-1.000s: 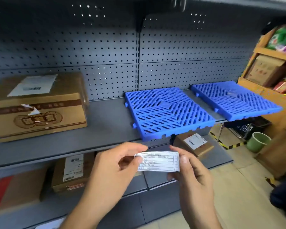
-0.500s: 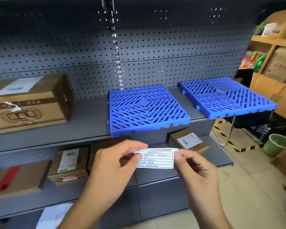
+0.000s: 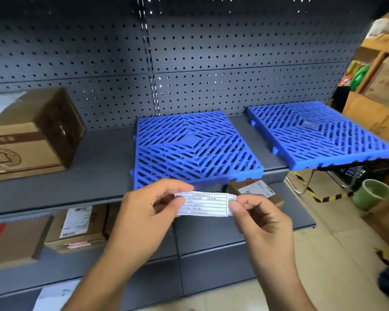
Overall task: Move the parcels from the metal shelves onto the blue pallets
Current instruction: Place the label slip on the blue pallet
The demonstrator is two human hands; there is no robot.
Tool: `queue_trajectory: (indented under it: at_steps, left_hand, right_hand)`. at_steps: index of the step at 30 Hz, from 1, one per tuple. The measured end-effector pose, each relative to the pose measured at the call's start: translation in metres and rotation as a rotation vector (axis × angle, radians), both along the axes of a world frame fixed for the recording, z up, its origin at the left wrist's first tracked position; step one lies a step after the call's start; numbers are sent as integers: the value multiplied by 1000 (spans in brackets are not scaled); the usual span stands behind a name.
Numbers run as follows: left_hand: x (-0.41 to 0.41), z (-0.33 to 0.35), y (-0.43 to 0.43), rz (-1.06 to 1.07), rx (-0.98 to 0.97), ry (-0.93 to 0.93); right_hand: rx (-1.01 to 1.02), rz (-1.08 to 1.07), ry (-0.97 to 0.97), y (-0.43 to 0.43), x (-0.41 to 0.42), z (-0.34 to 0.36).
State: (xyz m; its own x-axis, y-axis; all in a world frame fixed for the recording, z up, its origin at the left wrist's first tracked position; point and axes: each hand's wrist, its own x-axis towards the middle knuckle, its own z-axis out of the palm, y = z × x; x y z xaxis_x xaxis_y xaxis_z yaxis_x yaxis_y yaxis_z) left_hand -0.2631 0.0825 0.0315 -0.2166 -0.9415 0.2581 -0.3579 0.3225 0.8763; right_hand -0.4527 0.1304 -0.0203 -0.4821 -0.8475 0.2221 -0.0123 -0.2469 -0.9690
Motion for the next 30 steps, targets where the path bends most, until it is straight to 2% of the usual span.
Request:
queue_trajectory:
  at_steps: [9, 14, 18, 22, 30]
  left_hand:
    - [10, -5, -84, 13, -6, 234]
    - [39, -15, -108, 122, -22, 331]
    - [47, -19, -120, 136, -36, 336]
    - [44, -18, -126, 113, -56, 319]
    - [33, -12, -130, 49, -71, 326]
  right_hand:
    - [30, -83, 146, -75, -16, 20]
    - [177, -68, 366, -105, -23, 12]
    - [264, -95, 588, -113, -25, 7]
    - [287, -107, 729, -113, -26, 10]
    - [211, -116, 821, -114, -28, 9]
